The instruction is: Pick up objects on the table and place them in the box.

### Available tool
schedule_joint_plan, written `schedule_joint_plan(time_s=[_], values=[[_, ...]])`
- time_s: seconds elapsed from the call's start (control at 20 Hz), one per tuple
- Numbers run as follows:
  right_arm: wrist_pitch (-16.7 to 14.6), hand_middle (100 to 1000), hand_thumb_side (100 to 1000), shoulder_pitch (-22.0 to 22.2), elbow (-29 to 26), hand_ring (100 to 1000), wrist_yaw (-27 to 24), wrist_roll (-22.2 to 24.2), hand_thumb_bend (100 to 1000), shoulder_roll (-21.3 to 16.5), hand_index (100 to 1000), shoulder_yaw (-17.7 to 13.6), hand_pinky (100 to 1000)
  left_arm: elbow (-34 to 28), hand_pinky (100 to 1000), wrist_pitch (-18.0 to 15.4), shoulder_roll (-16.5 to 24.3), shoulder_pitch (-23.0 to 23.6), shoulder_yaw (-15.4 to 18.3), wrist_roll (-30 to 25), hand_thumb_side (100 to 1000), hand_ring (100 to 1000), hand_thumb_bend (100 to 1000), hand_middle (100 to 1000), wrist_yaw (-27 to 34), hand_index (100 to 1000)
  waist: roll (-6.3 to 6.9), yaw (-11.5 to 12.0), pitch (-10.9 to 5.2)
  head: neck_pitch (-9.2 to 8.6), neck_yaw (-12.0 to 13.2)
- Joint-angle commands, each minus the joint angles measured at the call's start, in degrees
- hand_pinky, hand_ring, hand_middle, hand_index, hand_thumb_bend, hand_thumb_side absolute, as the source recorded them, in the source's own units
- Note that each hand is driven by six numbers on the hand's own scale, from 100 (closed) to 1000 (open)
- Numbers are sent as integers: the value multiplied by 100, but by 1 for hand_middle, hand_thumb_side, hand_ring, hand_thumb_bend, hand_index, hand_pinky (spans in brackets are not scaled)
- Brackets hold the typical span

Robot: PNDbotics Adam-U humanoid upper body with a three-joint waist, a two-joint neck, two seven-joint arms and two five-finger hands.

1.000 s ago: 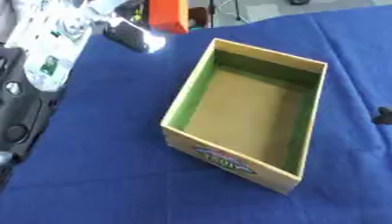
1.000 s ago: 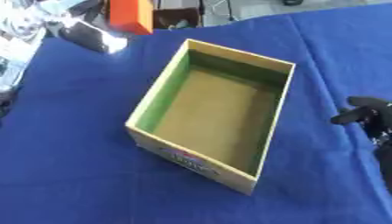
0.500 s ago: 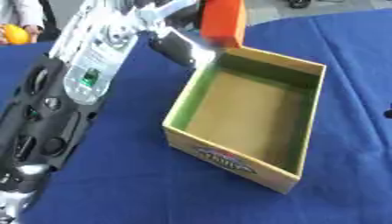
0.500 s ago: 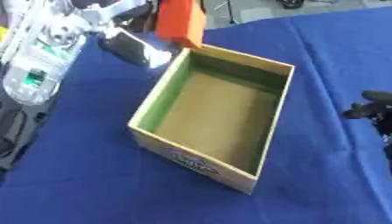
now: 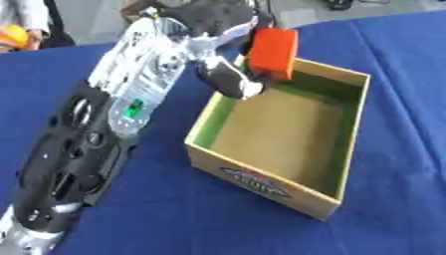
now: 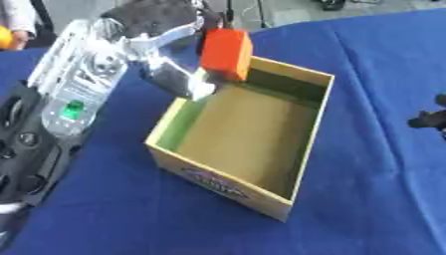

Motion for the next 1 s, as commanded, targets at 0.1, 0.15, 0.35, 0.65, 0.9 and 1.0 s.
schedule_joint_plan(time_s=[0.1,0.15,0.35,0.65,0.9,1.0], values=[[30,523,922,-64,-117,634,-19,-113,100,-62,771,-50,884,308,100,-108,-231,0,-171,-87,322,263,100,406,-168,560,-55,-34,-78,-32,2],[44,523,922,-67,-117,634,-14,-139,100,-60,771,-52,884,419,100,-129,-272,10,-207,-94,322,263,100,406,-196,560,-53,-38,-76,-32,1],[96,521,923,-79,-117,632,7,-187,100,-51,770,-33,884,754,100,-221,-359,23,-288,-51,328,275,100,410,-319,568,-46,-48,-65,-42,2],[93,520,926,-90,-117,632,36,-133,100,-33,771,-8,886,1257,100,-265,-499,149,-324,64,344,325,100,441,-447,605,-53,-72,-32,-74,-7],[98,520,926,-89,-117,632,48,-127,100,-24,770,-6,887,1414,100,-387,-533,183,-367,31,396,384,100,512,-461,692,-51,-75,-28,-74,-16],[105,520,926,-86,-117,632,54,-126,100,-22,770,-7,887,1419,106,-445,-531,183,-375,-34,411,402,100,552,-481,723,-49,-73,-30,-72,-19]])
